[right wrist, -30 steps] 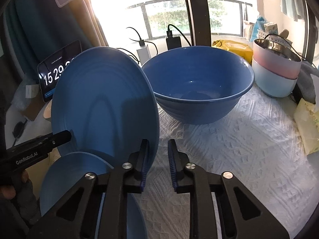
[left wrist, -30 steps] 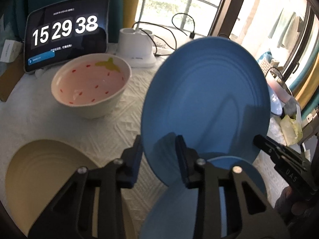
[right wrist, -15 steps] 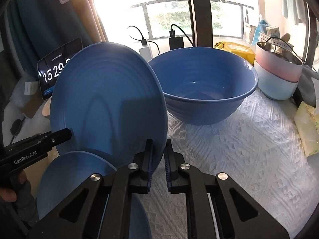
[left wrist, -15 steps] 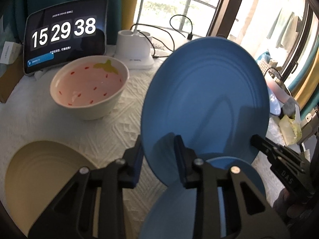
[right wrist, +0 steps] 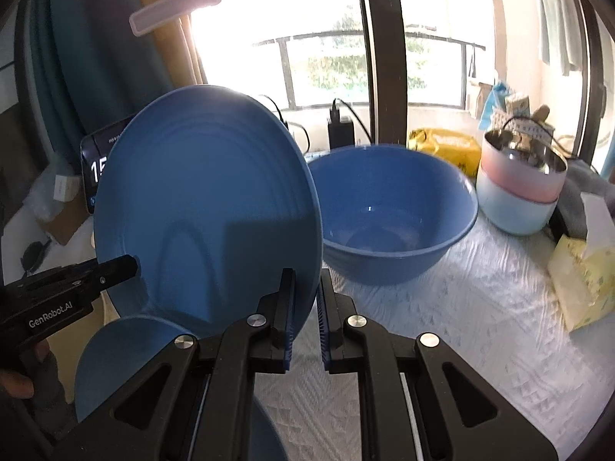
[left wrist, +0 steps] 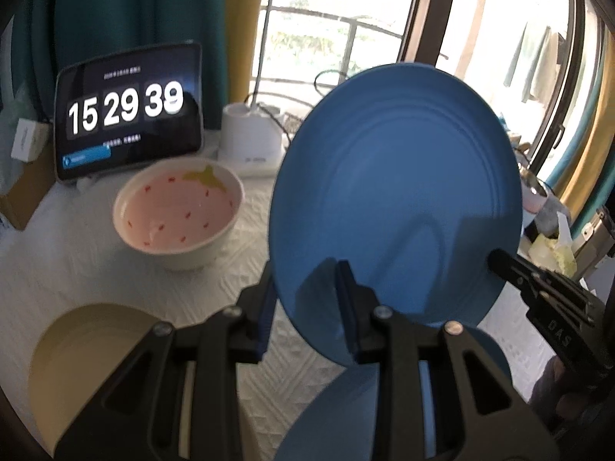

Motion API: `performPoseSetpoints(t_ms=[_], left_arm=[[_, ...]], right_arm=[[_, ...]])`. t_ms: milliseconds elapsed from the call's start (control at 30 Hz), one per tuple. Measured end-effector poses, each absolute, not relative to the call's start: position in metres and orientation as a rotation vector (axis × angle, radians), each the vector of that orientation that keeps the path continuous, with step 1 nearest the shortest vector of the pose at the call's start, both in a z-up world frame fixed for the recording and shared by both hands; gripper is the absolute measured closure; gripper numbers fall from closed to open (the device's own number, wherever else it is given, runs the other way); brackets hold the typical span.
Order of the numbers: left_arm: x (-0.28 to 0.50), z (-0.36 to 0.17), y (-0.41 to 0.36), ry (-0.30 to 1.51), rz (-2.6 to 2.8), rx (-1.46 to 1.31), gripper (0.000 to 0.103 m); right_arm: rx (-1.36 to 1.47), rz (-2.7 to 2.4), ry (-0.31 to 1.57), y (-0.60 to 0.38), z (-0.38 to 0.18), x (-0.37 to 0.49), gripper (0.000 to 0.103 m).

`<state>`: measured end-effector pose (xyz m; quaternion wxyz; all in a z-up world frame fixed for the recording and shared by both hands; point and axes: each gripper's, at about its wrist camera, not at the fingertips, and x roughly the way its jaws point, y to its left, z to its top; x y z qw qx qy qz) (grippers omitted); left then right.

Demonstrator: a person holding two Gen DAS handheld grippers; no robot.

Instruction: Organize plates and bowls

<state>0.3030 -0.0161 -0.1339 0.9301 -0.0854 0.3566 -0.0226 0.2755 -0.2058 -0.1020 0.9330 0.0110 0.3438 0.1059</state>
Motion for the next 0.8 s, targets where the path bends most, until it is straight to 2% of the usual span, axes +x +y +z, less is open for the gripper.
performPoseSetpoints(t_ms=[400,800], left_arm=[[0.303,-0.096,-0.018,0.605,-0.040,-0.147,0.072],[0.281,-0.086,-0.018,0.587,-0.050,-0.146,0.072]], right_arm=[[0.007,0.212,0.574,-0.208,-0.070,0.278,0.090],[0.024,0.213,0.583,-0.204,-0.060,0.264,0.089]])
